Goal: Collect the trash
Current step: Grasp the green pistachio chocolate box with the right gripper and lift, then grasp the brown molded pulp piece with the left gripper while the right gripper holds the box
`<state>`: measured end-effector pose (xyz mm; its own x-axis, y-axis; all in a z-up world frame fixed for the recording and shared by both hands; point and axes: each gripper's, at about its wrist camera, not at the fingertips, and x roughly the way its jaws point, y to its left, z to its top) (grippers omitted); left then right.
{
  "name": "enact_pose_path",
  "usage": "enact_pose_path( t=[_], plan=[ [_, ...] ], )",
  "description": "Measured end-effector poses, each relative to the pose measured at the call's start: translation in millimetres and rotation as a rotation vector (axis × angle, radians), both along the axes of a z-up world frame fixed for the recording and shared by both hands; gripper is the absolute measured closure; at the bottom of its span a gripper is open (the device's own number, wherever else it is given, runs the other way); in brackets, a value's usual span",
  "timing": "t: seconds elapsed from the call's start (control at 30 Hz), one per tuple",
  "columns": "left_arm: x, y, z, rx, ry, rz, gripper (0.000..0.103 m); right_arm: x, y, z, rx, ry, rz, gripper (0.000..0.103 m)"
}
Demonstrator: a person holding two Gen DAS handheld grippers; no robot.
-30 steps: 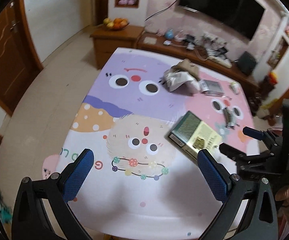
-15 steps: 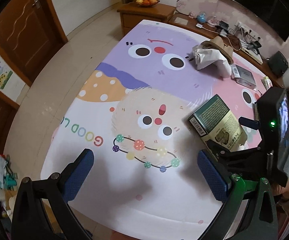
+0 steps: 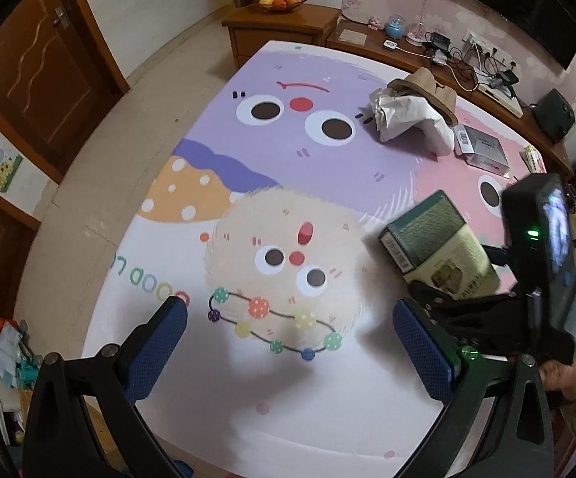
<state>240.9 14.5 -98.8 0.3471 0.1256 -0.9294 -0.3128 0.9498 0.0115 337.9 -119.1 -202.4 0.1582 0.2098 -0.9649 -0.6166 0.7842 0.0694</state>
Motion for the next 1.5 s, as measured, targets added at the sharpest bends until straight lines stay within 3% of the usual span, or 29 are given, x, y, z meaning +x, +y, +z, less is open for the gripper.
enact_pose_path(
  t=[0.17, 0.6, 0.87, 1.1, 1.27, 1.5],
  plan=[
    [23.3, -17.2, 14.5, 0.056, -0.03, -0.045, 0.001, 7.5, -24.5, 24.7, 0.101, 0.001, -0.074, 0.008],
    [121.0, -59.4, 24.6, -0.055, -0.057, -0.194, 0.001, 69.6, -99.4, 85.4, 0.244, -0.115, -0.354, 0.008],
    [184.2, -61.5, 14.9, -0.106, -0.059, -0.186, 0.001, 108.4, -131.7, 85.1, 0.306, -0.14, -0.53, 0.008],
    [248.8, -49.0, 11.8, -0.189, -0.064, -0.141, 0.001, 120.0, -142.7, 67.9, 0.326, -0.112, -0.571, 0.008],
    [286.3, -60.3, 0.8, -0.133, -0.034, -0.186, 0.001, 138.4, -143.7, 60.4, 0.341, -0.106, -0.604, 0.008],
    [313.0, -96.7, -14.4, 0.031, 0.0, -0.325, 0.003, 166.3, -142.5, 52.1, 0.345, -0.118, -0.664, 0.008]
  ],
)
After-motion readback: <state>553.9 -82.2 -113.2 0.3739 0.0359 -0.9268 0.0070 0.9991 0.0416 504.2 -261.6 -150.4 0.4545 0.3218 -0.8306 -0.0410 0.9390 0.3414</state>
